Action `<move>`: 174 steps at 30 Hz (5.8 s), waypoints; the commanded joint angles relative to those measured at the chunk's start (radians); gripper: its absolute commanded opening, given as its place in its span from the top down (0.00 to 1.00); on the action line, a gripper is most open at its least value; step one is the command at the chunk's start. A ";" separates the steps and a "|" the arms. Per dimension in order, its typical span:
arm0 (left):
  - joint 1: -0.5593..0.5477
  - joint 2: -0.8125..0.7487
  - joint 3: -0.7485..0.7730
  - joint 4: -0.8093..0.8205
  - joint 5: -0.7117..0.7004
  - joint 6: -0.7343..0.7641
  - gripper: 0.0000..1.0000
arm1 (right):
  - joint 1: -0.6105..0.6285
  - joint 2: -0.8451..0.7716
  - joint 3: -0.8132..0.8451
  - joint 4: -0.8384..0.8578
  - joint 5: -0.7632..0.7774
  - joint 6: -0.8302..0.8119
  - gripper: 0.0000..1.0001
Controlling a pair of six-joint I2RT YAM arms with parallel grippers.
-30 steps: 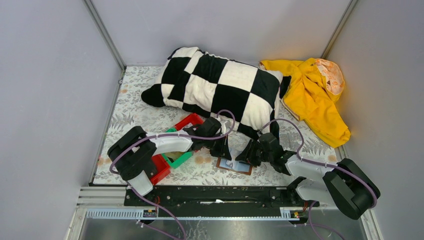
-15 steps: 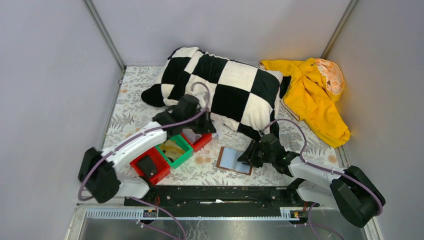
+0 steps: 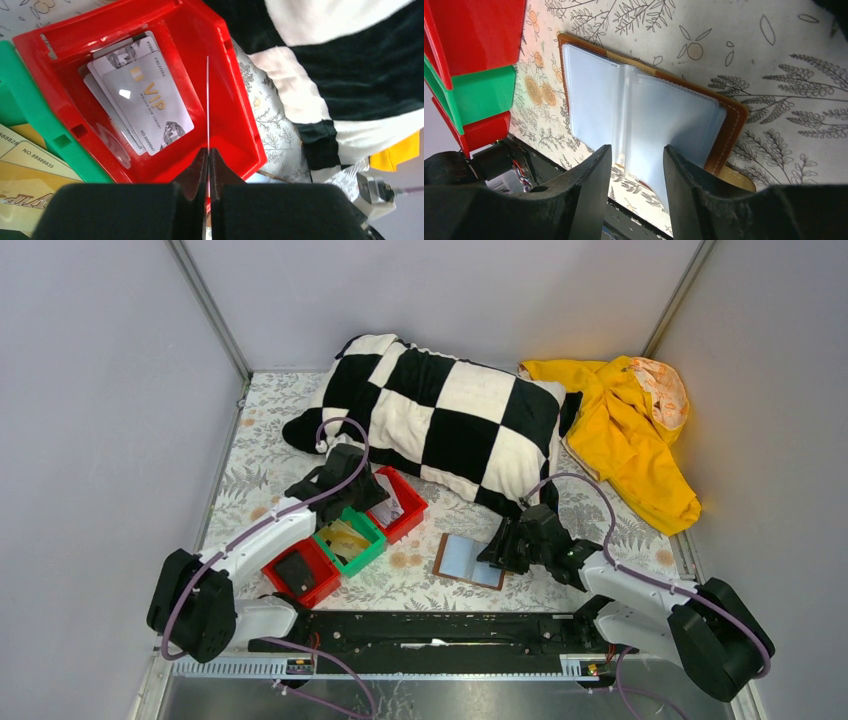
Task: Take the credit cards out of the card holder
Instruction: Place the credit card in the storage box, then remove the credit card from the card holder.
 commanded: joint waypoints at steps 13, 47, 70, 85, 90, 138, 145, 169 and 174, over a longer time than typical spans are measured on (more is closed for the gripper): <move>0.012 0.043 -0.097 0.171 -0.094 -0.040 0.93 | 0.005 -0.043 0.016 -0.110 0.063 -0.014 0.49; -0.545 0.301 0.016 0.253 0.106 0.050 0.63 | 0.005 -0.226 -0.019 -0.216 0.125 0.079 0.54; -0.549 0.430 -0.045 0.326 0.142 0.029 0.67 | 0.006 -0.265 -0.035 -0.178 0.128 0.088 0.54; -0.549 0.317 0.003 0.214 0.076 0.055 0.67 | 0.006 -0.290 -0.038 -0.180 0.141 0.082 0.52; -0.550 0.240 0.034 0.143 0.015 0.080 0.66 | 0.006 -0.290 -0.043 -0.175 0.147 0.082 0.52; -0.524 0.331 -0.024 0.157 -0.008 0.103 0.68 | 0.008 -0.086 -0.052 0.058 0.009 0.066 0.92; -0.525 0.329 -0.017 0.166 0.014 0.101 0.68 | 0.012 -0.079 -0.035 0.018 0.035 0.052 0.93; -0.521 0.262 0.090 0.090 0.019 0.114 0.62 | 0.048 -0.115 0.216 -0.414 0.332 -0.093 0.59; -0.515 0.302 0.096 0.110 0.030 0.109 0.62 | 0.054 -0.114 0.230 -0.389 0.304 -0.089 0.59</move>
